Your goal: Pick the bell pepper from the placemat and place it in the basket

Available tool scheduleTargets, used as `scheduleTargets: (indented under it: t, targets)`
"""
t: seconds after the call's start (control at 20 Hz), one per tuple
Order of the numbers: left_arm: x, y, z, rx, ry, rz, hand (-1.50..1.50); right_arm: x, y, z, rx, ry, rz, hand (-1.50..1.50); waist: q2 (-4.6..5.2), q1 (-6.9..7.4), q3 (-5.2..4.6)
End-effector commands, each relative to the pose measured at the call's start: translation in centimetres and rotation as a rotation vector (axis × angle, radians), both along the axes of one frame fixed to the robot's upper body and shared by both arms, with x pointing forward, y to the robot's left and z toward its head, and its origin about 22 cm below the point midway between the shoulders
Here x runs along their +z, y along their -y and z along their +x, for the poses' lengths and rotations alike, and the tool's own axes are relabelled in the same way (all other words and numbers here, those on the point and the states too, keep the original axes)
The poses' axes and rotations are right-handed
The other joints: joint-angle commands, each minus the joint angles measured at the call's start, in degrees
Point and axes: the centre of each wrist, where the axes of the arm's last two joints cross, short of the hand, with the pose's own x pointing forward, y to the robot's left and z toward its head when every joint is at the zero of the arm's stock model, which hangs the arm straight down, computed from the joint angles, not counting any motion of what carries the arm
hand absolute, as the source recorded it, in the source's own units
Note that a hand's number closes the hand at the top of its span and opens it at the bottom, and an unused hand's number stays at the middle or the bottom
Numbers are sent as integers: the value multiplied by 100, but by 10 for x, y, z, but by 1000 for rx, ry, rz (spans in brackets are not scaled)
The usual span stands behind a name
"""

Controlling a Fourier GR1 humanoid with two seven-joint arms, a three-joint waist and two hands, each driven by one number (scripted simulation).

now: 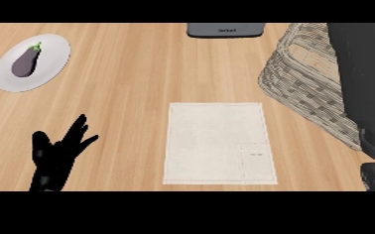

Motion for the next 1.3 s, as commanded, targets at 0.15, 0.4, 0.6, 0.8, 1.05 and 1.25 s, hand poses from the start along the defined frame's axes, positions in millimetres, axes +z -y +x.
scheduleTargets:
  t: [0.15,0.4,0.6,0.8,1.05,1.25]
  targets:
    - [-24,6,-9,5,-106,-1,0,-17,62,-1,-57,3,131,150,60,39,-53]
    - [-13,4,-1,8,-111,15,0,-50,69,-8,-42,99,253,150,56,34,-50]
    - [-27,10,3,4,-111,-8,0,-84,77,-17,-41,115,259,150,51,-25,-54]
    - [-22,3,-8,-14,-129,-13,0,-105,91,-15,-50,99,268,150,60,55,-52]
    - [-24,-11,-6,7,-108,6,0,-117,122,-25,-203,-128,124,150,46,-25,-63]
    - [-32,-7,-13,3,-110,19,0,-121,144,-37,-169,-176,76,-150,48,-7,-58]
